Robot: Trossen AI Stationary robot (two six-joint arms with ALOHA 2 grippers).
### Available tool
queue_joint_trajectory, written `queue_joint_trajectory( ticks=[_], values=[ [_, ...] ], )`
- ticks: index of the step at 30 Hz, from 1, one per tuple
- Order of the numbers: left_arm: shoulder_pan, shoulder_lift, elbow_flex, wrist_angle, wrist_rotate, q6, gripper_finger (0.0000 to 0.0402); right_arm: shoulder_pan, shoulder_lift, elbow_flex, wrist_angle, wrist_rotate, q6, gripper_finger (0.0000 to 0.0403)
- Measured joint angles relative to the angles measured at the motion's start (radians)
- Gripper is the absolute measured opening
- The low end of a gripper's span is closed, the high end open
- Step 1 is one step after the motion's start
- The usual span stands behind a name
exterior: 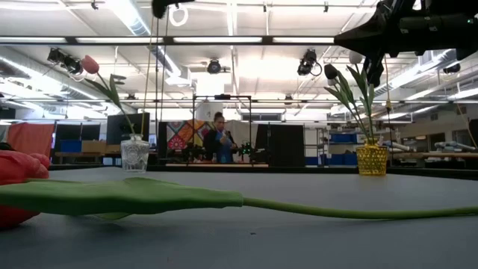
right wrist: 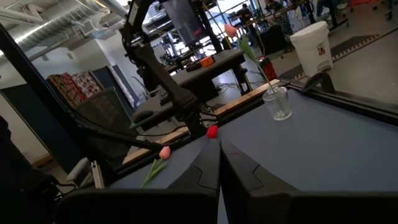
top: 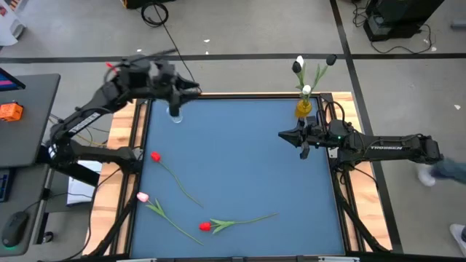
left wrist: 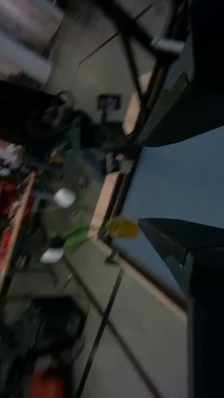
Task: Sort flowers into vase by color
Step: Put the bottom red tulip into the transparent vase
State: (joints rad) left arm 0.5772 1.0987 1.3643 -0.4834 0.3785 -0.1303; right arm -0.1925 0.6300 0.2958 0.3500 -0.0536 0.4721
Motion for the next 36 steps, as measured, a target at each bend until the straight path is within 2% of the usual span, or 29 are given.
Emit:
queue_joint_trajectory(
  ticks=[3, 6, 11, 16, 18, 20, 23, 29, 32, 36],
  values=[
    [-0.067, 0.037, 0.0, -0.001, -0.002, 0.0, 0.0203, 0.0, 0.001, 0.0, 0.002, 0.014, -0.011, 0.0014],
    [-0.129, 0.067, 0.0, 0.001, -0.057, -0.021, 0.0203, 0.0, 0.006, 0.0, 0.023, 0.053, -0.015, 0.0014],
    [-0.234, 0.093, -0.001, -0.007, -0.192, -0.059, 0.0203, 0.001, 0.007, 0.0, 0.077, 0.054, 0.191, 0.0014],
    [-0.364, 0.086, -0.07, -0.014, -0.293, -0.153, 0.0203, -0.003, 0.031, 0.002, 0.114, 0.226, 0.285, 0.0014],
    [-0.423, 0.078, -0.119, -0.012, -0.345, -0.201, 0.0203, -0.007, 0.063, 0.002, 0.105, 0.172, 0.295, 0.0014],
    [-0.48, 0.071, -0.17, 0.001, -0.394, -0.258, 0.0203, 0.002, 0.121, 0.002, 0.105, 0.065, 0.319, 0.0014],
    [-0.552, 0.07, -0.234, 0.006, -0.436, -0.338, 0.0203, 0.054, 0.239, 0.004, 0.106, 0.011, 0.388, 0.0014],
    [-0.656, 0.07, -0.321, 0.002, -0.46, -0.416, 0.0203, 0.188, 0.523, 0.146, 0.089, 0.013, 0.437, 0.0014],
    [-0.677, 0.071, -0.329, -0.072, -0.457, -0.392, 0.0203, 0.256, 0.654, 0.271, -0.015, 0.03, 0.461, 0.0009],
    [-0.677, 0.07, -0.328, -0.181, -0.389, -0.375, 0.0203, 0.346, 0.81, 0.461, -0.198, 0.093, 0.463, 0.0005]
  ],
)
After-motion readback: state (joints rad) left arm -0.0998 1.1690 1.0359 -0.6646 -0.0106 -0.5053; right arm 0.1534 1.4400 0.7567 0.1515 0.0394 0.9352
